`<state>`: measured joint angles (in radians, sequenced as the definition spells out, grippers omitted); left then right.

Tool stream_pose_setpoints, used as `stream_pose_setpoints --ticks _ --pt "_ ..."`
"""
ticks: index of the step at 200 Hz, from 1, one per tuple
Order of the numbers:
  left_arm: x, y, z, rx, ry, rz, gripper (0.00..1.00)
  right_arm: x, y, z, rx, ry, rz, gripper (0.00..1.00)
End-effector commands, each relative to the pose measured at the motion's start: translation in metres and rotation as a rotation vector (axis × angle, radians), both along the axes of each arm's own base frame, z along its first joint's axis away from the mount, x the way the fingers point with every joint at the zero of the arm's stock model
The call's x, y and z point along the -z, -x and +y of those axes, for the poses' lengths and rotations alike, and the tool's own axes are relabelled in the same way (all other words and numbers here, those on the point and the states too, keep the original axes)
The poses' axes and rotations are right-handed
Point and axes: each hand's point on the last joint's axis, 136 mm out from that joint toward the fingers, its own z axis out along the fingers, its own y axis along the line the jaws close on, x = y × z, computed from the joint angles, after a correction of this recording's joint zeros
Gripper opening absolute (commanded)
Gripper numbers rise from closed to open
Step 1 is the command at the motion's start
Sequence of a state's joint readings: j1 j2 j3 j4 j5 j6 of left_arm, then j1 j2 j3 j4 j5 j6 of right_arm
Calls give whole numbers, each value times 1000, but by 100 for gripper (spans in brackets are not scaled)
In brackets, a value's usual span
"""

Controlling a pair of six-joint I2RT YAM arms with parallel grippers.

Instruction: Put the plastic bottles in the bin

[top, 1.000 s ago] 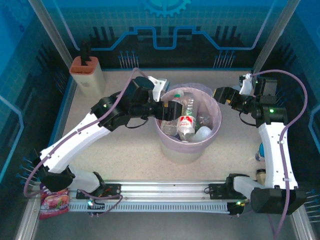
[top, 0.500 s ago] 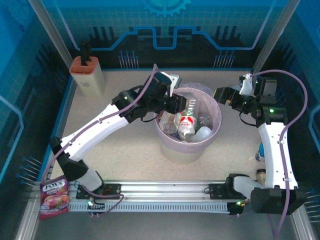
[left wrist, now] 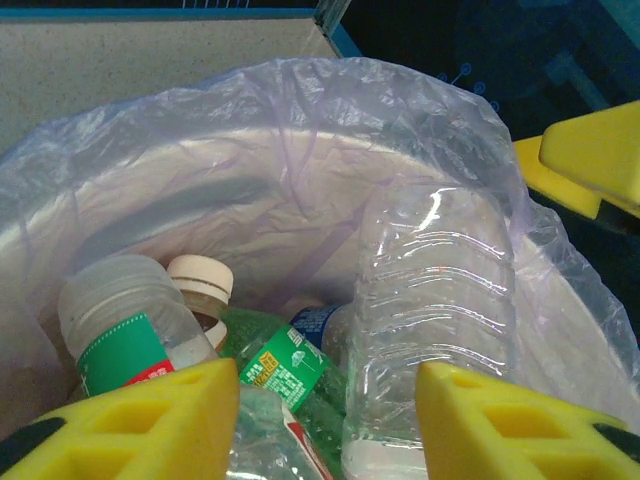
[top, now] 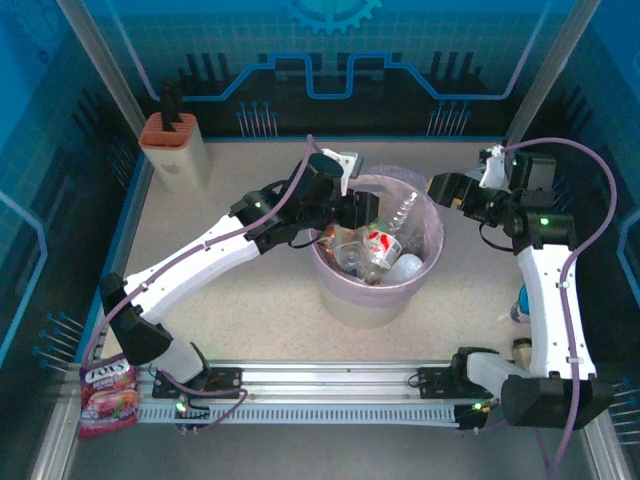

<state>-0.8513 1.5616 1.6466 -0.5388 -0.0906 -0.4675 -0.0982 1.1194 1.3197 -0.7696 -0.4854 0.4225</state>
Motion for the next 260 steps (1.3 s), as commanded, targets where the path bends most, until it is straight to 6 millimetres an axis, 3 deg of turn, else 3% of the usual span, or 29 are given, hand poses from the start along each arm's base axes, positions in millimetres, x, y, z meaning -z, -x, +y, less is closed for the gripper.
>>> stream_pose_setpoints --ticks 1,28,43,69,92,119,156,212,244,260 --pt "-13 1 2 -7 8 -24 62 -19 2 7 -31 -26 -37 87" --pt "-64 -1 22 -55 80 -134 70 -20 2 8 -37 -34 -36 87" --pt "-82 -5 40 -104 102 -169 72 -17 2 9 -40 -33 -28 87" --pt "-93 -20 84 -224 142 -167 73 -13 2 8 -40 -29 -18 87" --pt "-85 -40 121 -331 166 -137 75 -14 1 7 -41 -22 -15 87" --pt "-51 -74 155 -446 196 -53 81 -12 0 7 -40 -22 -6 87" --pt "20 -130 174 -560 231 102 91 -7 2 5 -26 -12 16 87" --pt "137 -208 160 -653 137 314 99 3 21 2 -43 54 77 89" --pt "204 -233 151 -695 72 432 99 14 30 2 -59 73 115 92" --pt "227 -238 143 -686 31 472 99 20 33 2 -70 81 134 93"
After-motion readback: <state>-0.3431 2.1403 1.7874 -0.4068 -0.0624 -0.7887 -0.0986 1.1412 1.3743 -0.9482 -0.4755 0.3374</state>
